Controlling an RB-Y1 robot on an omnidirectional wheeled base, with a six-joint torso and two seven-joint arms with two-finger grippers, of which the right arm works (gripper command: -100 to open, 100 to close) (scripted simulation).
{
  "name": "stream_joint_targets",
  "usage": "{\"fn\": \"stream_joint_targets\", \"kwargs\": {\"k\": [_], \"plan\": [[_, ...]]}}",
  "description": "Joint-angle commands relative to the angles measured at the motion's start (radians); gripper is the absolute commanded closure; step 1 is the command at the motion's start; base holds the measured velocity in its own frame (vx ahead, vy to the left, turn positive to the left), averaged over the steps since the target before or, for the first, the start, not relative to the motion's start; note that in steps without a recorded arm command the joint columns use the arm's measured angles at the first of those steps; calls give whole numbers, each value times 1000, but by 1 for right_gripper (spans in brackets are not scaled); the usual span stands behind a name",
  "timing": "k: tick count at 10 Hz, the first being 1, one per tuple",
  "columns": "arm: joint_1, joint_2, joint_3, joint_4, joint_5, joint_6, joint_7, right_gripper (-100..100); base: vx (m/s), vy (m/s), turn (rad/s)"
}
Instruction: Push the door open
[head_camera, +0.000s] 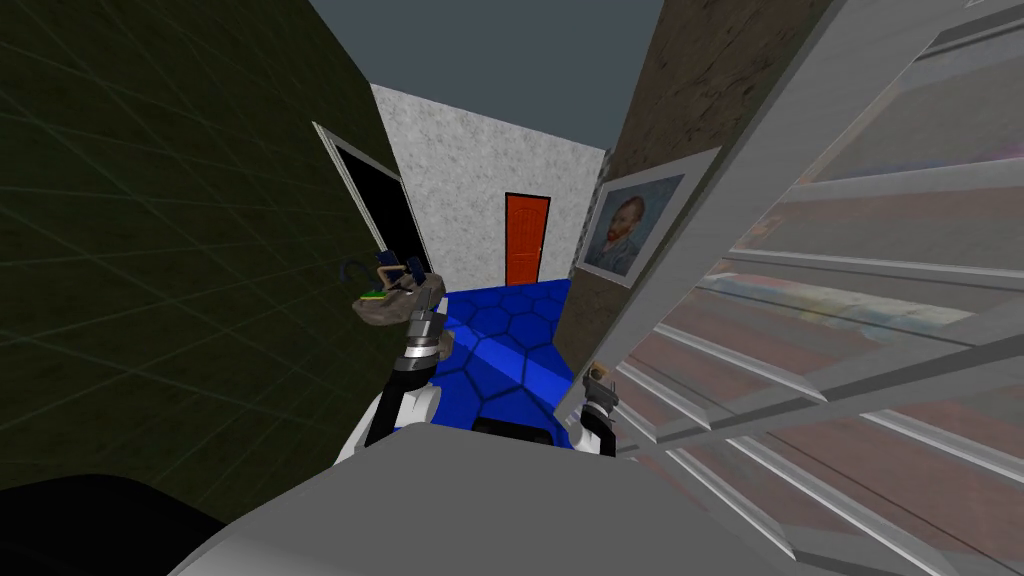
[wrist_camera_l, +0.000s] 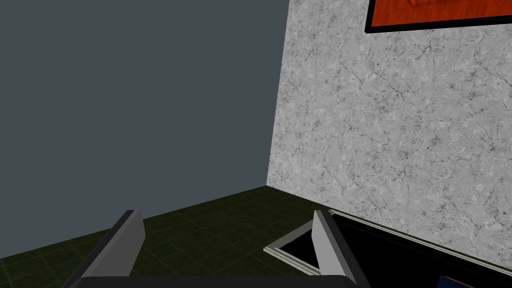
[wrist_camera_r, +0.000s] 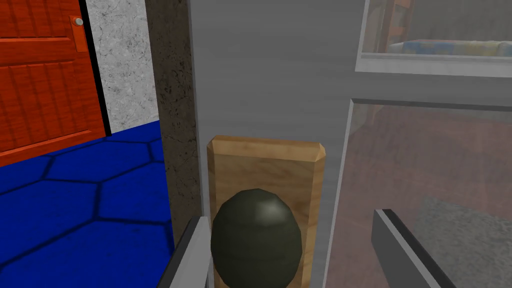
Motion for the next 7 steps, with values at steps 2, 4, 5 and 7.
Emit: {"fn": "stream_joint_targets", "kwargs": {"k": [2,4,5,7], "plan": [[-10,-5,-21,15,13,-10,-13,100,-225,8,201],[-17,4,-27,21,25,-7,-20,100,-199,7,197],[-21,10,-31,24,31,-5,-23,100,-205,13,200],[-27,25,-37,30,42,-2,-29,100,-197,12,168]]}}
